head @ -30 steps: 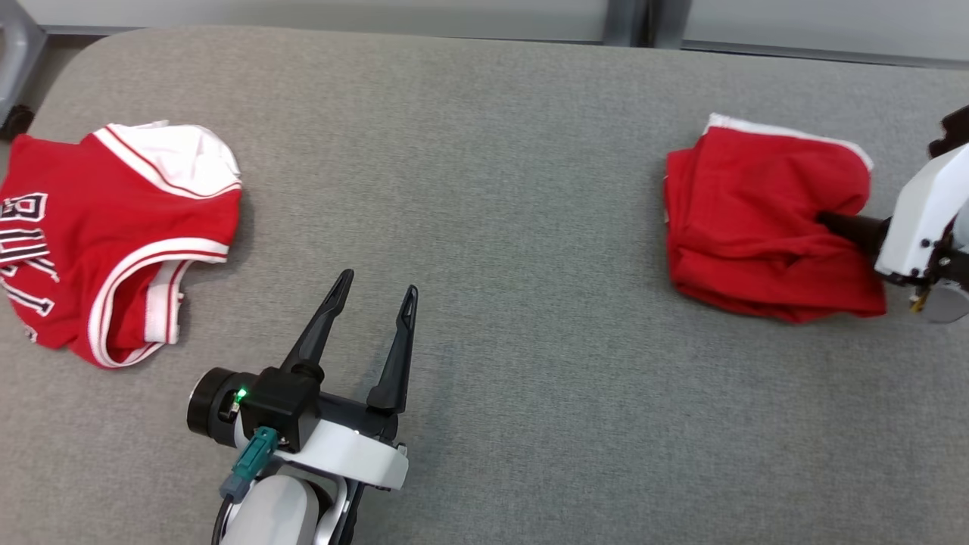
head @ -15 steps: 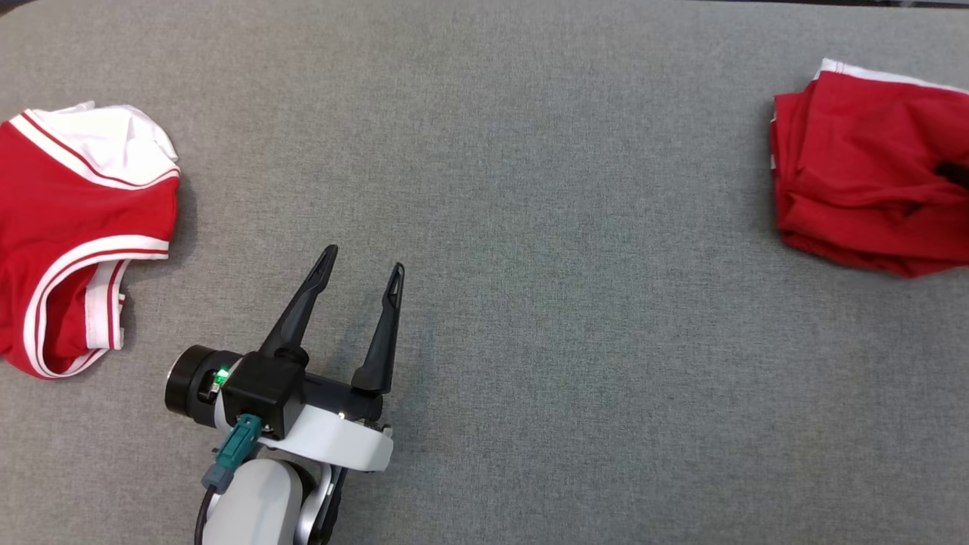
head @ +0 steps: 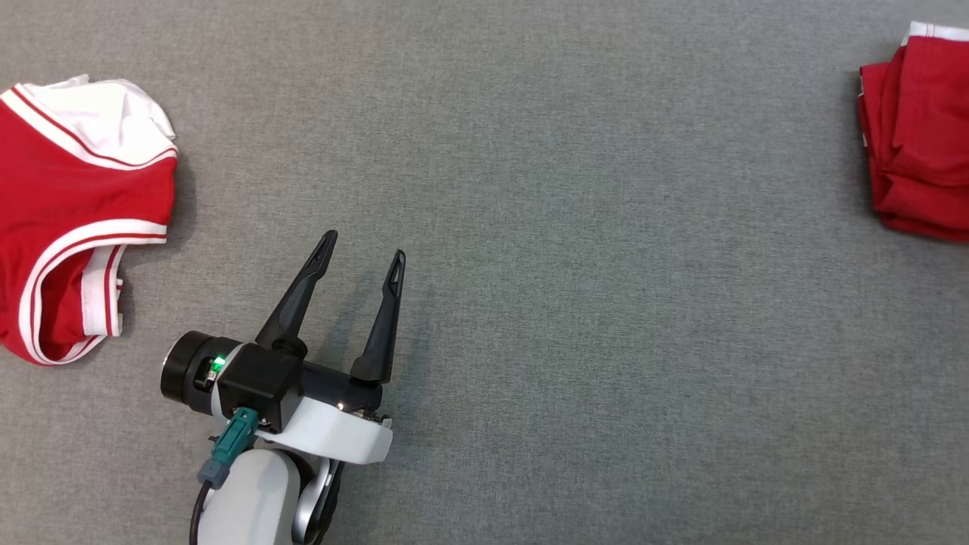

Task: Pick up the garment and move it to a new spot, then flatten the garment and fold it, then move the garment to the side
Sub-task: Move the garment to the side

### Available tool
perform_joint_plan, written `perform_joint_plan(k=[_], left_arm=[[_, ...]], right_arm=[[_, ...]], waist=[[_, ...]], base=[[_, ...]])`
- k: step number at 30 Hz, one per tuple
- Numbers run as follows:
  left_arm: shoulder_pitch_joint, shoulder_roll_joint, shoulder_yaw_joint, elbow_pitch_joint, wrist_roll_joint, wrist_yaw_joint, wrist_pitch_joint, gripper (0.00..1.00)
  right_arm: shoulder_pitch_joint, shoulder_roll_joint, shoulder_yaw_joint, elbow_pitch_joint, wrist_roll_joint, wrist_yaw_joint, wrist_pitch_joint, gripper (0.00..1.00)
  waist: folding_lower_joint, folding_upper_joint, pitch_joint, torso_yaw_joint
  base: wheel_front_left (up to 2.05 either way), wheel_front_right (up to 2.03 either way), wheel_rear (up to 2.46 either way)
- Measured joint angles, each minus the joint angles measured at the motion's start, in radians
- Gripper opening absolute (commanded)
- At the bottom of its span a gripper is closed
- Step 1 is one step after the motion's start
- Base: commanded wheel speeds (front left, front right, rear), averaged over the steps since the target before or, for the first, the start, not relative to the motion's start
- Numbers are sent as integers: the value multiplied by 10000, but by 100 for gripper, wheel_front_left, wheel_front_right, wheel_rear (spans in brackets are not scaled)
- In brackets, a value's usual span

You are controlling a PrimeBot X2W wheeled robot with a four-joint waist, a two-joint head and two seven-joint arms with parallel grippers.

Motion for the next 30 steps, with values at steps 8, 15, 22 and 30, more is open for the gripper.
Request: perform_joint_plan(k=[8,15,22,30], left_arm=[[-2,-8,-8,-6,-4,2,0,100],[-1,-17,-33,-17,-13,8,0,100],[-1,-17,6,27,-38,27,0,100],[5,-33,25,65,-52,69,0,100]], right_arm=[[-303,-73,554,132,-1271,0,-339,0],[-453,-125,688,431,-1843,2,-500,0],[-462,0,742,842,-2067,0,-370,100],[-683,349,646,1164,-2604,0,-1538,100]], waist=[[0,0,120,254],[0,0,169,374],[0,0,72,354],[0,0,-186,276]], base=[[0,0,0],[0,0,0],[0,0,0],[0,0,0]])
